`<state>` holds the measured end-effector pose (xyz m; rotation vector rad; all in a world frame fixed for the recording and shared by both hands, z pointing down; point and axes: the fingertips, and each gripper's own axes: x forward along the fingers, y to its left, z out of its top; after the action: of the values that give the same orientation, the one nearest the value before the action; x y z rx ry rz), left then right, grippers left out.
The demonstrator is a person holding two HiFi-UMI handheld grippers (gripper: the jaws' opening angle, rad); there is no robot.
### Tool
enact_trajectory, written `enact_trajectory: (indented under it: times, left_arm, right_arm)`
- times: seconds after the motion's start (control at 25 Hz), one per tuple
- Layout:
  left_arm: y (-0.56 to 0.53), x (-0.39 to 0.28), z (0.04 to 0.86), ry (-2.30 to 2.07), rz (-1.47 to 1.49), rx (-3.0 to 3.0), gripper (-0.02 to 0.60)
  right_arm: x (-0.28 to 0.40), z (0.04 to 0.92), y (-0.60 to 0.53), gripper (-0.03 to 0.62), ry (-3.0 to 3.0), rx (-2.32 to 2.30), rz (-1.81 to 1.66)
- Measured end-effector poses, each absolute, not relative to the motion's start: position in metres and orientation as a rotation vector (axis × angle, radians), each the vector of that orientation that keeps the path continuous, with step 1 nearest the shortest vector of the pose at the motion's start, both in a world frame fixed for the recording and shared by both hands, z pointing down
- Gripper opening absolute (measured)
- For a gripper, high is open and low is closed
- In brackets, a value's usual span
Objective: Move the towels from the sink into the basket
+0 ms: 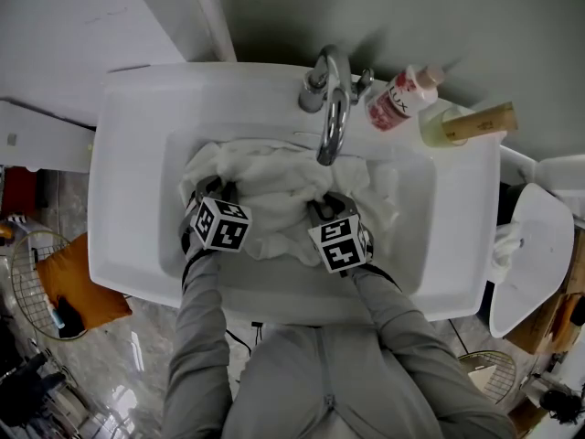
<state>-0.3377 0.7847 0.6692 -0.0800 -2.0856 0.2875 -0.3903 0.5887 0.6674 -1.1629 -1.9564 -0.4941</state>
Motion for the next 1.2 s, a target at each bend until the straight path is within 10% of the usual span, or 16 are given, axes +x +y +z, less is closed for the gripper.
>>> enact_trajectory:
  times: [1.2]
  left_arm:
    - [0.761,-0.297,0.459,-2.49,0.47,-0.243,0.112]
  right_arm:
    - [-0.355,0.462,0.555,0.063,-2.453,-1.235,-0.389]
